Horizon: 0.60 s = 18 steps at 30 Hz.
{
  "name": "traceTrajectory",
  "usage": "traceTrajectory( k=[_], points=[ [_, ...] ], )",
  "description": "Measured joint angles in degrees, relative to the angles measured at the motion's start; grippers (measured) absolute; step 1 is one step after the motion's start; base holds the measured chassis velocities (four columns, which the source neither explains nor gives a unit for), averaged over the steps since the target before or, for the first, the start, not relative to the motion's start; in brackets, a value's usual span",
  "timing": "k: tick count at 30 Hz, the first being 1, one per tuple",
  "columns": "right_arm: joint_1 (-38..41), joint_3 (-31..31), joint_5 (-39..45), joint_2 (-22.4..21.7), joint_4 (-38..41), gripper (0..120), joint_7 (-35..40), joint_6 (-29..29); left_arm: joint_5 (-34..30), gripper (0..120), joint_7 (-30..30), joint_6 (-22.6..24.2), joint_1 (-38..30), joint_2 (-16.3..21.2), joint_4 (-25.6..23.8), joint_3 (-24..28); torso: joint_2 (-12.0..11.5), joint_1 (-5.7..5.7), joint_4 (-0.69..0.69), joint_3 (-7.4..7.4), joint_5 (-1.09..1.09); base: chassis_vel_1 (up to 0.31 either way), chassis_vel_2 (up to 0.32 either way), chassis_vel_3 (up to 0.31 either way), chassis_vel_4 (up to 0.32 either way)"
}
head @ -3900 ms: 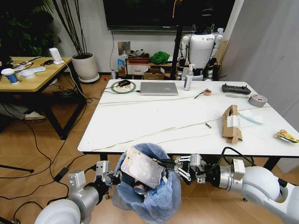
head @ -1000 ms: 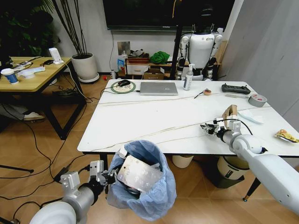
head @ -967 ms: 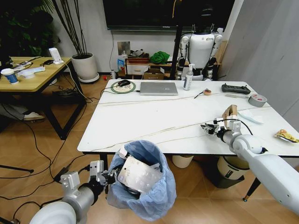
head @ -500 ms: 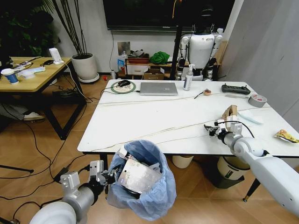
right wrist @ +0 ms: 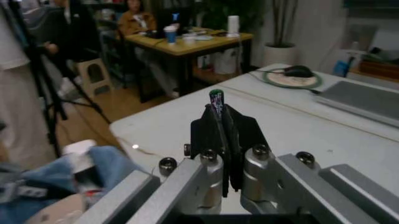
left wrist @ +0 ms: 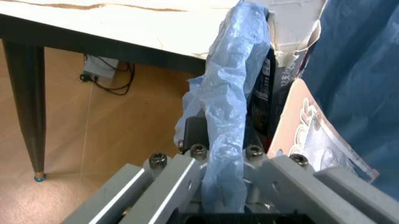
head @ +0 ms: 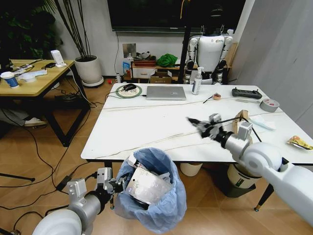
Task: Pick up the trash bin and place the trash from the table into it.
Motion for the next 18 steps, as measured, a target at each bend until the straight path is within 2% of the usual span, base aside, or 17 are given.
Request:
traceTrajectory(
  k=[5, 12, 18],
  points=[
    [0.1, -5.8, -0.9, -3.4, 6.7, 0, -1.5, 1.3, 0.0, 0, 0.1, 0.0, 0.0, -0.7, -0.1, -0.2, 0.0, 0.0, 0.0, 0.0, 0.04, 0.0, 0.0, 0.0, 0.0],
    [-0.4, -8.7, -2.7, -5.6, 8.1, 0, -2.3, 1.8, 0.0, 0, 0.4, -0.2, -0.1, -1.4, -0.3, -0.5, 0.0, 0.0, 0.0, 0.0, 0.04, 0.0, 0.0, 0.0, 0.0],
    [-0.6, -9.8, -4.4, -5.5, 7.7, 0, -2.5, 2.0, 0.1, 0, 0.4, -0.3, 0.1, -1.9, -0.8, -0.9, 0.0, 0.0, 0.0, 0.0, 0.04, 0.0, 0.0, 0.0, 0.0]
  ],
)
